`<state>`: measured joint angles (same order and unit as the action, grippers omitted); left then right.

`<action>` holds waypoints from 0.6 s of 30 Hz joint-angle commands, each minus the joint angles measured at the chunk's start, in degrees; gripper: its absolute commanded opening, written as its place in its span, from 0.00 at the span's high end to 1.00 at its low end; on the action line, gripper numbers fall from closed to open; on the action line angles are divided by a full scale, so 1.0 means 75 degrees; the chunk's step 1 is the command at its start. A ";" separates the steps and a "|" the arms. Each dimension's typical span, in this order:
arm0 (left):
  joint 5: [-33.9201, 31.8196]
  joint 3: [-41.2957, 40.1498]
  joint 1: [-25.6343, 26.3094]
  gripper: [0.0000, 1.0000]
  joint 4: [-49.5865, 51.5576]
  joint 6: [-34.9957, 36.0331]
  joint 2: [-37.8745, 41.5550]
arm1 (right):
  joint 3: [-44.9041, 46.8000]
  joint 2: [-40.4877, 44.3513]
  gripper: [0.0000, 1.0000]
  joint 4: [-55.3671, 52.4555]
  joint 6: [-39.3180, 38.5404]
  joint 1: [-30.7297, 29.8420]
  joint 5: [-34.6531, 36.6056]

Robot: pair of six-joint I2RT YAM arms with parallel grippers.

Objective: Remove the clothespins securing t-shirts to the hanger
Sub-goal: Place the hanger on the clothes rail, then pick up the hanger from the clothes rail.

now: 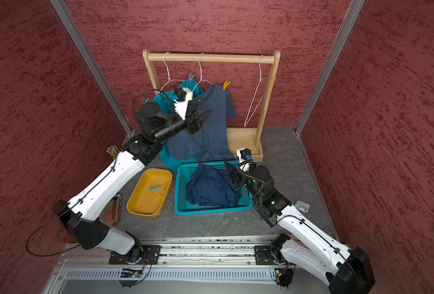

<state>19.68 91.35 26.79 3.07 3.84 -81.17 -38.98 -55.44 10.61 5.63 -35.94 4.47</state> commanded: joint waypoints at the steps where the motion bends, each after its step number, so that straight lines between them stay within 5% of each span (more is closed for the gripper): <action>1: 0.0648 -0.1097 -0.1066 0.48 0.0478 -0.0818 0.0859 | -0.0467 -0.0471 0.36 0.0457 0.0445 -0.0014 -0.0388; 8: 0.2857 -0.1621 -0.3383 0.50 0.1133 -0.1473 0.1323 | -0.1051 -0.1655 0.36 0.0880 0.1291 -0.0060 -0.1288; 18: 0.3294 -0.1042 -0.3362 0.49 0.1325 -0.0520 0.0329 | -0.1624 -0.2797 0.37 0.1040 0.1899 -0.0563 -0.1292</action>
<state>41.95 81.36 1.06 11.88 -2.85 -76.88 -49.56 -76.38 15.81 17.63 -39.42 -4.93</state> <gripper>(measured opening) 0.507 0.631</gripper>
